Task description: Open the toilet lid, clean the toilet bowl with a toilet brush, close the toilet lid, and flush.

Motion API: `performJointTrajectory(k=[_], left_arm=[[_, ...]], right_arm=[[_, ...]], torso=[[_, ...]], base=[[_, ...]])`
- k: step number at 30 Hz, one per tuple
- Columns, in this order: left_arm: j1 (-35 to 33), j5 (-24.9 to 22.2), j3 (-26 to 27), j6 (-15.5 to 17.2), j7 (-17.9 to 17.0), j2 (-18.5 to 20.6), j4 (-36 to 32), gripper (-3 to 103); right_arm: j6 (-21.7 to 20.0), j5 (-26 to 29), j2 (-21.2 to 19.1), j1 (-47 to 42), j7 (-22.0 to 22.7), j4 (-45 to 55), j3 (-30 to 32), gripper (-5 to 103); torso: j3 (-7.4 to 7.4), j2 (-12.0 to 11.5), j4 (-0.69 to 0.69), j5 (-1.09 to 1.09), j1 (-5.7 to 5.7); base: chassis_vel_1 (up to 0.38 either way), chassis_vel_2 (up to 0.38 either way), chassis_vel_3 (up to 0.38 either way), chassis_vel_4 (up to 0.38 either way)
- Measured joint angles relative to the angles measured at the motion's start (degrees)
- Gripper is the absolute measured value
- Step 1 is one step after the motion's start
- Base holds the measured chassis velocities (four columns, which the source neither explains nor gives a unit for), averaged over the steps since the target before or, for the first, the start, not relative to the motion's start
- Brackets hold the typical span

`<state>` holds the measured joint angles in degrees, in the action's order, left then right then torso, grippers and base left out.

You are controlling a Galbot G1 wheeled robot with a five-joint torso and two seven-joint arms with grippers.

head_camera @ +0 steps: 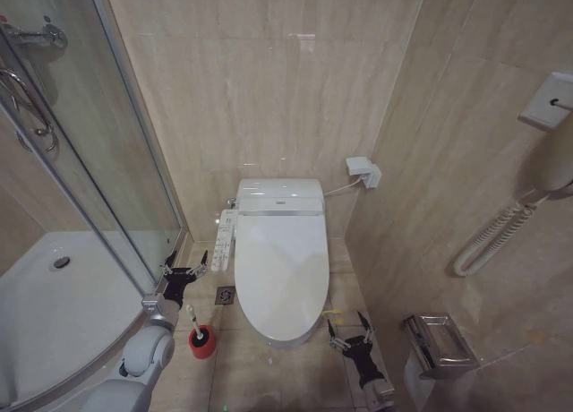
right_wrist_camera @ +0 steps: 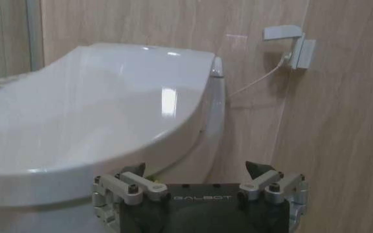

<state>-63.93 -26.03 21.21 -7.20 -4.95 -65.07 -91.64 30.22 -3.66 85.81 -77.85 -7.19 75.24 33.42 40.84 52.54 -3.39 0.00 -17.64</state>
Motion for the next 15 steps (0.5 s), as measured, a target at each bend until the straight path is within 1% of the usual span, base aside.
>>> performJointTrajectory(k=[6,15], left_arm=[[0.00,0.00,0.00,0.00,0.00,0.00,0.00,100],[0.00,0.00,0.00,0.00,0.00,0.00,0.00,100]], right_arm=[[1.21,-1.39,0.10,2.51,0.22,-3.99,0.46,100],[2.48,-2.81,-0.17,4.31,0.42,-7.35,1.19,100]], torso=[[0.00,0.00,0.00,0.00,0.00],[0.00,0.00,0.00,0.00,0.00]], base=[[0.000,0.000,0.000,0.000],[0.000,0.000,0.000,0.000]])
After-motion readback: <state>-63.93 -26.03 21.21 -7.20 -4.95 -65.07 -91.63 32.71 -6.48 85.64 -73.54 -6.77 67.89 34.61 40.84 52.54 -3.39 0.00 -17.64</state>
